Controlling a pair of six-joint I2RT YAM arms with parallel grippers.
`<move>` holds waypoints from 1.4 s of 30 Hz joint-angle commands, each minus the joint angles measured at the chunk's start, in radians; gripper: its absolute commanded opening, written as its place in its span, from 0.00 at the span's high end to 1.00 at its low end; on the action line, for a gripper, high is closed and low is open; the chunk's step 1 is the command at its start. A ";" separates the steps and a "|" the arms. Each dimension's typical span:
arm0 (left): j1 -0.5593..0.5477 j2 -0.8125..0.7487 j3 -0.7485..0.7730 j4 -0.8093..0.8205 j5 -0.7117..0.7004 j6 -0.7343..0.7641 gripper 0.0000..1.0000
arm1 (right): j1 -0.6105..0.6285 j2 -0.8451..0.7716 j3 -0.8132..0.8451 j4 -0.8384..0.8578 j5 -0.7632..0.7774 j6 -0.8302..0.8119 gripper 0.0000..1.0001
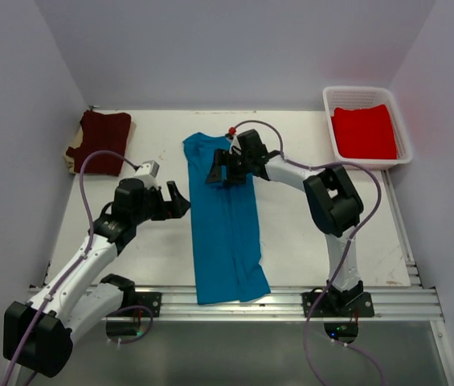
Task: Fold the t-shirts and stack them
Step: Rotate the tshirt 90 degrees, then grab the bottom of the folded rectangular tshirt with both arms
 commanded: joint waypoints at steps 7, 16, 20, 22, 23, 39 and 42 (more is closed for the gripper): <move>-0.003 0.119 -0.029 0.315 0.103 -0.046 0.14 | -0.026 -0.365 -0.121 -0.025 0.146 -0.058 0.18; -0.055 0.067 -0.138 0.163 0.282 -0.156 0.16 | -0.026 -0.696 -0.447 -0.177 0.335 -0.041 0.20; -0.237 -0.083 -0.198 0.046 0.250 -0.285 0.15 | 0.016 -0.935 -0.748 -0.168 0.293 0.020 0.22; -0.304 -0.166 -0.230 -0.012 0.239 -0.384 0.15 | 0.048 -1.073 -0.828 -0.197 0.267 0.075 0.22; -0.374 -0.191 -0.241 -0.031 0.234 -0.421 0.15 | 0.089 -1.122 -0.895 -0.208 0.257 0.100 0.23; -1.034 -0.078 -0.223 -0.313 -0.071 -0.801 0.12 | 0.200 -1.430 -1.095 -0.423 0.146 0.322 0.25; -1.048 -0.090 -0.226 -0.377 -0.131 -0.831 0.12 | 0.203 -1.422 -1.112 -0.442 0.138 0.321 0.26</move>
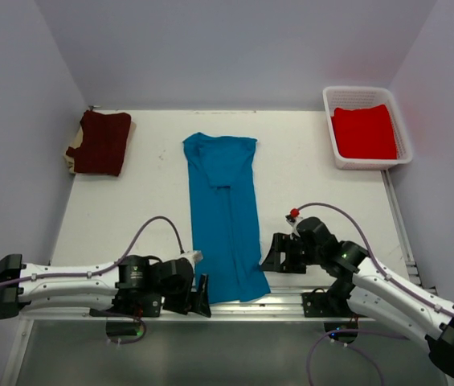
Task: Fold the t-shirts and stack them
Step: Grab the bottom of the folded rectangular tshirt with both arms
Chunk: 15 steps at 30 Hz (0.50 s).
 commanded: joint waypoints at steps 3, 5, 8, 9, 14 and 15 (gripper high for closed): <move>-0.016 -0.013 -0.009 -0.118 -0.158 -0.086 0.14 | 0.006 0.017 -0.024 -0.048 -0.054 0.019 0.29; -0.016 0.001 -0.008 -0.114 -0.204 -0.092 0.16 | 0.006 0.036 -0.030 -0.037 -0.065 0.014 0.30; -0.017 0.076 -0.006 -0.070 -0.247 -0.086 0.17 | 0.005 0.073 -0.036 -0.008 -0.077 0.008 0.35; -0.017 0.093 -0.012 -0.036 -0.255 -0.081 0.18 | 0.006 0.079 -0.038 0.004 -0.082 0.010 0.36; -0.016 0.183 -0.058 0.076 -0.258 -0.078 0.23 | 0.006 0.086 -0.033 0.001 -0.079 0.008 0.44; -0.017 0.191 -0.075 0.091 -0.261 -0.084 0.26 | 0.005 0.084 -0.031 -0.005 -0.077 0.010 0.46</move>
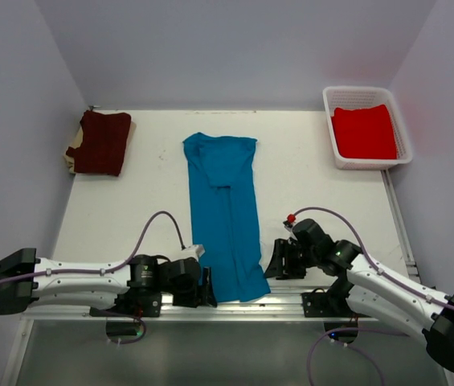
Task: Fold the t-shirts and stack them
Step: Grab the bottom of the folded rectangular tshirt with both arms
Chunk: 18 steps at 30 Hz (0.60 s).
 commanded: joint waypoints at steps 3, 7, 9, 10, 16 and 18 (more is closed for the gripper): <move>-0.004 0.073 -0.116 0.053 -0.130 -0.004 0.35 | 0.006 -0.016 -0.002 0.009 -0.031 0.010 0.53; -0.004 0.093 -0.113 0.055 -0.124 -0.004 0.42 | 0.006 -0.033 -0.004 -0.003 -0.028 0.019 0.57; -0.004 0.103 -0.093 0.030 -0.115 0.002 0.47 | 0.005 -0.047 -0.003 -0.015 -0.026 0.022 0.60; -0.005 0.108 -0.085 0.018 -0.116 0.002 0.50 | 0.006 -0.048 0.001 -0.015 -0.023 0.022 0.61; -0.022 0.077 0.018 -0.165 -0.135 -0.017 0.45 | 0.006 -0.048 0.011 -0.029 -0.032 0.032 0.60; -0.038 0.053 0.048 -0.253 -0.158 -0.049 0.40 | 0.006 -0.051 0.016 -0.046 -0.031 0.033 0.60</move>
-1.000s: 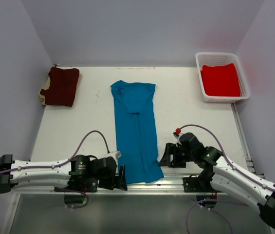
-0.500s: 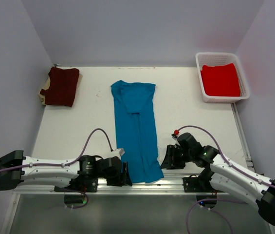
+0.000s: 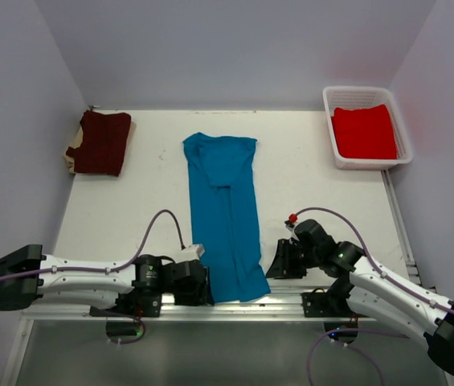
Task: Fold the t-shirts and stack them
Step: Grab the bottom of the folded rectangular tshirt with both arms
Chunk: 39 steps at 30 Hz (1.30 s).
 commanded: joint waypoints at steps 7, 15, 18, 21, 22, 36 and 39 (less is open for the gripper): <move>-0.059 -0.048 -0.012 -0.321 -0.097 -0.107 0.32 | 0.008 -0.010 0.034 -0.075 -0.059 0.030 0.60; -0.072 0.036 -0.041 -0.224 -0.128 -0.130 0.35 | 0.011 0.002 0.032 -0.107 -0.089 0.038 0.60; -0.072 0.052 -0.037 -0.239 -0.149 -0.140 0.40 | 0.016 -0.002 0.032 -0.101 -0.090 0.044 0.61; -0.072 0.032 -0.041 -0.258 -0.171 -0.162 0.46 | 0.022 0.007 0.035 -0.085 -0.095 0.050 0.62; -0.072 0.020 -0.043 -0.263 -0.174 -0.172 0.49 | 0.023 0.010 0.038 -0.081 -0.096 0.050 0.62; -0.072 0.112 -0.005 -0.203 -0.229 -0.196 0.67 | 0.071 0.034 0.048 -0.069 -0.063 0.062 0.63; -0.072 0.113 -0.008 -0.195 -0.231 -0.196 0.75 | 0.074 0.034 0.037 -0.059 -0.061 0.065 0.63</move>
